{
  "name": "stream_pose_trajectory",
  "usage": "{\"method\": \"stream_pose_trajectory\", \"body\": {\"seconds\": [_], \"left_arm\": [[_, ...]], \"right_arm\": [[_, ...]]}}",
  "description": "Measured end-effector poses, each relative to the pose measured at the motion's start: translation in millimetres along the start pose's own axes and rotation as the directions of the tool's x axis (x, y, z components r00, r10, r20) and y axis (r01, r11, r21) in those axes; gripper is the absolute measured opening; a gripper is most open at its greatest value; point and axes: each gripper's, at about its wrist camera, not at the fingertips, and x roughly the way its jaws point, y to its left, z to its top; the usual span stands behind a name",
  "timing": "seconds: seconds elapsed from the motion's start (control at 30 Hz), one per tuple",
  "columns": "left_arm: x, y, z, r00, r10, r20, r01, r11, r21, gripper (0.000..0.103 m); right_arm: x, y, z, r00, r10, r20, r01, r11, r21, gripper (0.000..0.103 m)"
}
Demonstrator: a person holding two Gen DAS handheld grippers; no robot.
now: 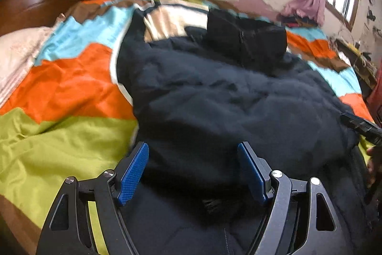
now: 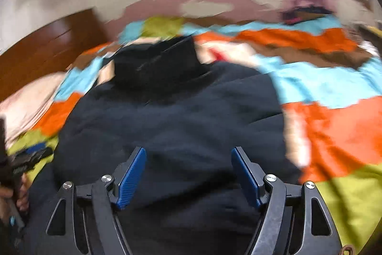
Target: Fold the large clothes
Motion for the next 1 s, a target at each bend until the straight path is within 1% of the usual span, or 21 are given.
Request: {"method": "stream_pose_trajectory", "body": {"seconds": [0.07, 0.1, 0.13, 0.23, 0.27, 0.33, 0.4, 0.47, 0.53, 0.57, 0.63, 0.67, 0.8, 0.9, 0.97, 1.0], "left_arm": [[16.5, 2.3, -0.2, 0.998, 0.005, -0.068, -0.005, 1.0, 0.001, 0.071], [23.4, 4.5, -1.0, 0.996, 0.001, -0.094, -0.001, 1.0, -0.007, 0.072], [29.0, 7.8, -1.4, 0.994, -0.013, -0.105, 0.011, 1.0, -0.021, 0.075], [35.4, 14.4, -4.3, 0.995, -0.029, -0.096, 0.025, 0.999, -0.045, 0.08], [36.9, 14.6, -5.1, 0.995, -0.03, -0.096, 0.026, 0.999, -0.046, 0.08], [40.1, 13.7, -5.7, 0.995, -0.019, -0.096, 0.016, 0.999, -0.038, 0.082], [43.5, 10.9, -6.4, 0.995, 0.001, -0.097, -0.002, 1.0, -0.02, 0.083], [45.6, 9.9, -6.4, 0.995, 0.013, -0.096, -0.015, 1.0, -0.013, 0.084], [45.5, 10.4, -6.3, 0.995, 0.011, -0.095, -0.013, 1.0, -0.017, 0.088], [45.6, 11.6, -6.6, 0.995, 0.003, -0.096, -0.005, 1.0, -0.023, 0.09], [46.6, 13.4, -7.1, 0.995, -0.024, -0.101, 0.021, 0.999, -0.032, 0.098], [46.9, 13.4, -8.0, 0.994, -0.036, -0.104, 0.033, 0.999, -0.034, 0.1], [47.0, 12.2, -8.4, 0.993, -0.043, -0.11, 0.039, 0.999, -0.035, 0.101], [45.3, 12.3, -9.4, 0.993, -0.043, -0.109, 0.039, 0.998, -0.04, 0.101], [43.8, 11.8, -10.4, 0.992, -0.033, -0.119, 0.029, 0.999, -0.041, 0.101], [42.5, 11.3, -10.0, 0.99, -0.018, -0.137, 0.012, 0.999, -0.042, 0.101]], "right_arm": [[23.7, 4.2, -12.5, 0.999, -0.04, -0.036, 0.039, 0.998, -0.048, 0.073], [29.5, 2.7, -16.2, 0.999, -0.039, -0.033, 0.037, 0.998, -0.049, 0.074], [35.6, -1.2, -20.5, 0.999, -0.027, -0.024, 0.026, 0.999, -0.036, 0.075], [44.7, -13.0, -24.4, 0.999, 0.036, 0.005, -0.036, 0.999, 0.014, 0.076], [46.1, -20.0, -26.0, 0.996, 0.086, 0.027, -0.087, 0.995, 0.04, 0.078], [47.7, -29.3, -28.9, 0.987, 0.149, 0.057, -0.154, 0.985, 0.083, 0.079], [46.0, -31.6, -30.4, 0.983, 0.168, 0.07, -0.174, 0.98, 0.095, 0.079], [46.1, -29.9, -29.6, 0.984, 0.163, 0.07, -0.169, 0.981, 0.091, 0.079], [45.4, -29.6, -30.9, 0.984, 0.166, 0.071, -0.172, 0.981, 0.094, 0.079], [45.3, -29.7, -30.3, 0.983, 0.169, 0.071, -0.175, 0.98, 0.095, 0.079], [46.0, -30.9, -30.9, 0.983, 0.171, 0.071, -0.178, 0.979, 0.098, 0.079], [45.9, -30.8, -30.4, 0.982, 0.173, 0.071, -0.179, 0.979, 0.098, 0.08], [47.4, -30.1, -30.6, 0.982, 0.176, 0.065, -0.182, 0.979, 0.096, 0.082], [48.7, -21.9, -28.0, 0.986, 0.164, 0.042, -0.167, 0.984, 0.063, 0.09], [47.1, -12.5, -26.7, 0.989, 0.148, 0.016, -0.149, 0.989, 0.027, 0.101], [45.1, -8.7, -26.4, 0.991, 0.132, -0.002, -0.132, 0.991, 0.012, 0.102]]}}
